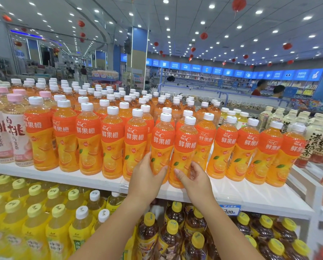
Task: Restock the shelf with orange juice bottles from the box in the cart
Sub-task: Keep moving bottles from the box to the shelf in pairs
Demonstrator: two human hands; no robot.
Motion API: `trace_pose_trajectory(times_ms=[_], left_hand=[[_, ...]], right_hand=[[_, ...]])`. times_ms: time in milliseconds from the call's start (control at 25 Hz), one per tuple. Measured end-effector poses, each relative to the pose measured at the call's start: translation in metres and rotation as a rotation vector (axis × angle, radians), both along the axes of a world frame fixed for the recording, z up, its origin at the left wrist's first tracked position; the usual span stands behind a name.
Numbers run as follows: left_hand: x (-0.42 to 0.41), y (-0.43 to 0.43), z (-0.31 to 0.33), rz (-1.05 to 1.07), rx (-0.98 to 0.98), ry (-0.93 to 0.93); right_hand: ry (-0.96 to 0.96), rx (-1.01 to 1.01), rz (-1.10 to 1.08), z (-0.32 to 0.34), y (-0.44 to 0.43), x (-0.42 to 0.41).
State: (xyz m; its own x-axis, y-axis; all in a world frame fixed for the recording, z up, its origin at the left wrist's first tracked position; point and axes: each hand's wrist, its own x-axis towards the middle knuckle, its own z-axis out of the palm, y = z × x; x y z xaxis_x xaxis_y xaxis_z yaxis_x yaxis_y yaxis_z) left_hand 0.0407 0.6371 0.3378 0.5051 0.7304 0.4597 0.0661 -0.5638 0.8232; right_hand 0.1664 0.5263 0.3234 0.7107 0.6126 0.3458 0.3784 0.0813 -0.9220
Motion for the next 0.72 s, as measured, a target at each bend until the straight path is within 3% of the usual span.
trace_pose_trajectory(times_ms=[720], left_hand=[[-0.039, -0.023, 0.021, -0.192, -0.226, 0.044]], right_hand=[[0.052, -0.095, -0.107, 0.014, -0.01, -0.024]])
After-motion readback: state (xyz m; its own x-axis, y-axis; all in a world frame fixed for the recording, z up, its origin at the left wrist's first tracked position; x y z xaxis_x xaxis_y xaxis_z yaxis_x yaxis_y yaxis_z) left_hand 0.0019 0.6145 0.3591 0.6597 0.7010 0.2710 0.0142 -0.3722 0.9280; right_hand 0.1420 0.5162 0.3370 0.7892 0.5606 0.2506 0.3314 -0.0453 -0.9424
